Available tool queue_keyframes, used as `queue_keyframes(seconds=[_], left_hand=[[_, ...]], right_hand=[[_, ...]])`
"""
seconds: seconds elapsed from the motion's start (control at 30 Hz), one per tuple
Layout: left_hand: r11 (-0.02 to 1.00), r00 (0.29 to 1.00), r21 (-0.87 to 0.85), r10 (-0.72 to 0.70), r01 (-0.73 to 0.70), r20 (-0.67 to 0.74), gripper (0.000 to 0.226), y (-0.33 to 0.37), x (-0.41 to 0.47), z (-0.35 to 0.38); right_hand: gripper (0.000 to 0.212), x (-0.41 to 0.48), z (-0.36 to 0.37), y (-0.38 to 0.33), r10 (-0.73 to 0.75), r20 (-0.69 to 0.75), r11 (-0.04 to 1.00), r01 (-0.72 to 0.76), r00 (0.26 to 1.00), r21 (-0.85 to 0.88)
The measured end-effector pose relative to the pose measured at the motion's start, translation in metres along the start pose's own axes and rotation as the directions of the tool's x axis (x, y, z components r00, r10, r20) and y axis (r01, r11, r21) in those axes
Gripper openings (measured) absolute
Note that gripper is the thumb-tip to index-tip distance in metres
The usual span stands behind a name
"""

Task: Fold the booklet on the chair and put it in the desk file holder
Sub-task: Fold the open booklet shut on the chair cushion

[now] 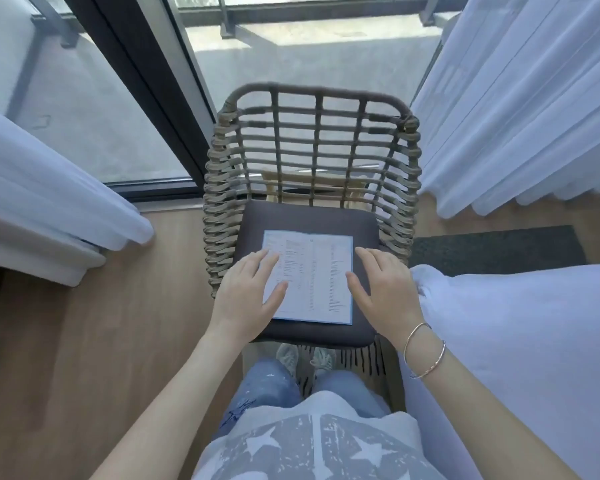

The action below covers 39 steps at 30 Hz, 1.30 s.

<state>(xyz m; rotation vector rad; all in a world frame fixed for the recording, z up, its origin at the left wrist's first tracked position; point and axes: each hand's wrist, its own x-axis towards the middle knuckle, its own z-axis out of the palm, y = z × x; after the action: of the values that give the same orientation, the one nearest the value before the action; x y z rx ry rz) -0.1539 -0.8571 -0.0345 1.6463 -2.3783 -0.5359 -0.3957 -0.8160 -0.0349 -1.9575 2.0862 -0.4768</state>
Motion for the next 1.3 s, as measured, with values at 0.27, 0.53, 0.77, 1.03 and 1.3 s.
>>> queue_keyframes(seconds=[0.27, 0.53, 0.77, 1.03, 1.3], left_hand=[[0.998, 0.997, -0.05, -0.041, 0.044, 0.06, 0.054, -0.047, 0.034, 0.082], [0.994, 0.992, -0.05, -0.098, 0.102, 0.078, 0.057, -0.123, 0.063, 0.25], [0.996, 0.991, 0.03, -0.085, 0.083, 0.099, 0.059, -0.179, 0.071, 0.38], [0.992, 0.998, 0.12, -0.055, 0.049, 0.044, 0.06, -0.206, 0.062, 0.432], [0.974, 0.999, 0.224, -0.024, 0.016, 0.032, 0.062, -0.212, 0.062, 0.447]], right_hand=[[0.053, 0.022, 0.1, 0.037, 0.024, 0.03, 0.998, -0.023, 0.999, -0.058], [0.055, 0.039, 0.264, 0.108, 0.078, 0.071, 0.995, -0.074, 0.994, -0.061], [0.055, 0.034, 0.393, 0.16, 0.035, 0.094, 0.996, -0.027, 0.995, -0.088], [0.058, 0.02, 0.435, 0.183, 0.029, 0.086, 0.994, -0.02, 0.996, -0.112], [0.059, 0.02, 0.448, 0.189, 0.019, 0.054, 0.985, -0.009, 0.998, -0.172]])
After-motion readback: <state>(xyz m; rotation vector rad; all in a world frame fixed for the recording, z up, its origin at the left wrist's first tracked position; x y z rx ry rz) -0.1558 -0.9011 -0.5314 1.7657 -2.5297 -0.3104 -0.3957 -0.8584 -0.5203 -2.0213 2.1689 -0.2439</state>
